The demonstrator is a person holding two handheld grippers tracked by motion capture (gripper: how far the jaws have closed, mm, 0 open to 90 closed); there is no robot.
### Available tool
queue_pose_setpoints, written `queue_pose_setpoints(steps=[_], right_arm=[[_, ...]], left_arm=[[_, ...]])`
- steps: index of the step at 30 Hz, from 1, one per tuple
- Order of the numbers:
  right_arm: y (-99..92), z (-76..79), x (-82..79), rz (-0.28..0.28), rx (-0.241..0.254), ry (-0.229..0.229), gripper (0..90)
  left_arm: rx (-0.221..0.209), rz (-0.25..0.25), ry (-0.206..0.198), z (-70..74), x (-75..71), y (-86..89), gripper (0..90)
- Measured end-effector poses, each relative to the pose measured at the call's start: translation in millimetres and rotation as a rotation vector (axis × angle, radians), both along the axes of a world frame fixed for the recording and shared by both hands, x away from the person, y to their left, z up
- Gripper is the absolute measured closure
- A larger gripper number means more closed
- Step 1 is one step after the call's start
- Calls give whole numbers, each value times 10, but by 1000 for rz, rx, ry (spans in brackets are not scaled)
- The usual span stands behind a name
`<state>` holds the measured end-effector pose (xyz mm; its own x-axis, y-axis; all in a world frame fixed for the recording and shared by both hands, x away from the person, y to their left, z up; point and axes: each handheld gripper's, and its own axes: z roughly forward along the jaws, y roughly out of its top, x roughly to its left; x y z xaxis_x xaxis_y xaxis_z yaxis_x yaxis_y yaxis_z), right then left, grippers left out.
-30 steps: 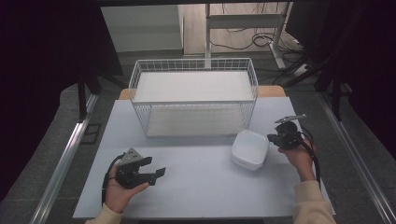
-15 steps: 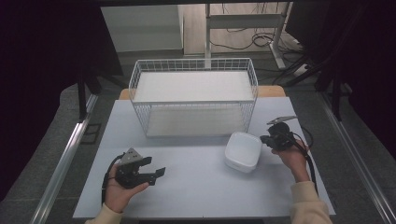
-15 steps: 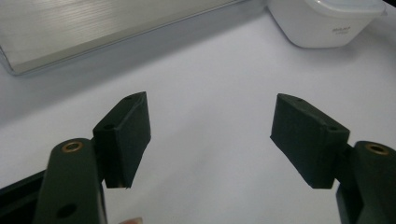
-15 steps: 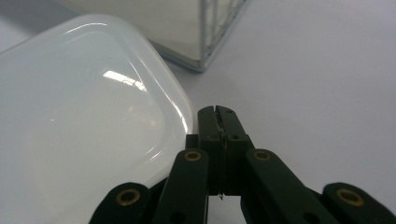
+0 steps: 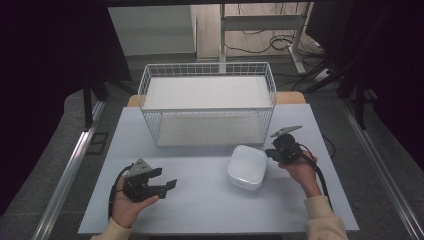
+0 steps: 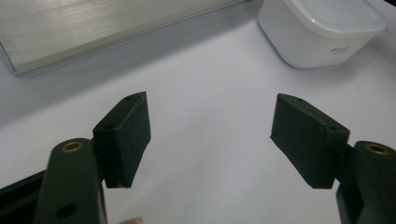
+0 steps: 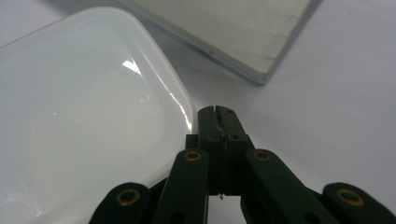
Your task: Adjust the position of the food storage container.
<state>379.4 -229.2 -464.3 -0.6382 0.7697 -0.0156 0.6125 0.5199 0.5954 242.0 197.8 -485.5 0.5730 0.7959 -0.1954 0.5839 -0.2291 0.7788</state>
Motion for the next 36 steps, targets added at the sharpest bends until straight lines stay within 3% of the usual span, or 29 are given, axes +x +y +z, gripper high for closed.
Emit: queue_pose_setpoints(steps=[25,31,35,36], right_arm=[[373,-15,-131,113,-2,35,895],[475,-17,-192,147,-10,23,896],[471,-11,-197,142,0,28,895],[439,11,-207,131,-2,6,895]], left_arm=[[1,1,-6,8,2,19,277],[0,0,-6,13,0,28,278],[-2,2,-9,19,-3,33,278],[-3,3,-11,23,-3,38,277]])
